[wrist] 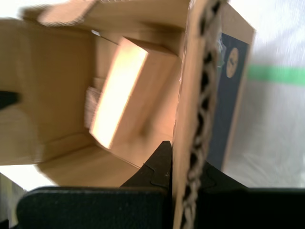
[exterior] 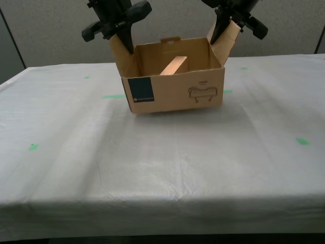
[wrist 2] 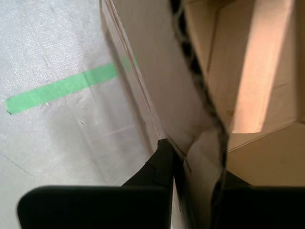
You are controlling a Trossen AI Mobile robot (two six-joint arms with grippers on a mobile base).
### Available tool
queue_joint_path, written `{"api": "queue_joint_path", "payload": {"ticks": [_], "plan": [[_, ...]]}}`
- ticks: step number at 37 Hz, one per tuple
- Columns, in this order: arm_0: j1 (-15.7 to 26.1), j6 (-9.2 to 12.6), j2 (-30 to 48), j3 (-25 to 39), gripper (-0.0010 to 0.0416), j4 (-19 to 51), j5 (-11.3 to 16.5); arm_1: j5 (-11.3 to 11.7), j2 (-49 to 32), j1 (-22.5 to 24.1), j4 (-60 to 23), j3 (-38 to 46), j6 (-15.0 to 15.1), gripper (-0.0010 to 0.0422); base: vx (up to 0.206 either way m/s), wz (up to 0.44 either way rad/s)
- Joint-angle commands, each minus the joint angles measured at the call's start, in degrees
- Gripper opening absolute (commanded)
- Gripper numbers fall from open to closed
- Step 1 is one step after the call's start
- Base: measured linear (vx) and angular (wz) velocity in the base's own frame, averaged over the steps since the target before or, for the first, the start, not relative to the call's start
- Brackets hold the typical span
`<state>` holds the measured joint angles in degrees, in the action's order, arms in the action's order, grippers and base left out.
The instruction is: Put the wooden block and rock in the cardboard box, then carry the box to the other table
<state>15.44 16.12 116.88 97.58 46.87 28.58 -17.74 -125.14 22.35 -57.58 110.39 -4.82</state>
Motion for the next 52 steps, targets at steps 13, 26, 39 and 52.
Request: {"api": "queue_joint_path", "payload": {"ticks": [13,26,39,52], "plan": [[-3.54,2.40,0.96,0.20,-0.0001,-3.54,0.92,-0.70,-3.19,-0.26,-0.20,3.19,-0.04,-0.0001,0.000,0.000],[-3.28,4.09,3.82,0.13,-0.0001,-5.81,1.03,-0.68,-3.19,-0.28,0.79,2.99,-1.27,-0.0001,0.000,0.000],[-3.02,2.93,3.61,-0.46,0.0000,-4.90,1.01,-0.70,-3.08,-0.28,1.99,3.04,-2.67,0.0000,0.000,0.000],[-2.99,2.93,3.61,-0.52,0.0001,-5.92,0.92,-0.70,-3.08,-0.28,1.92,3.04,-2.71,0.0000,0.000,0.000]]}}
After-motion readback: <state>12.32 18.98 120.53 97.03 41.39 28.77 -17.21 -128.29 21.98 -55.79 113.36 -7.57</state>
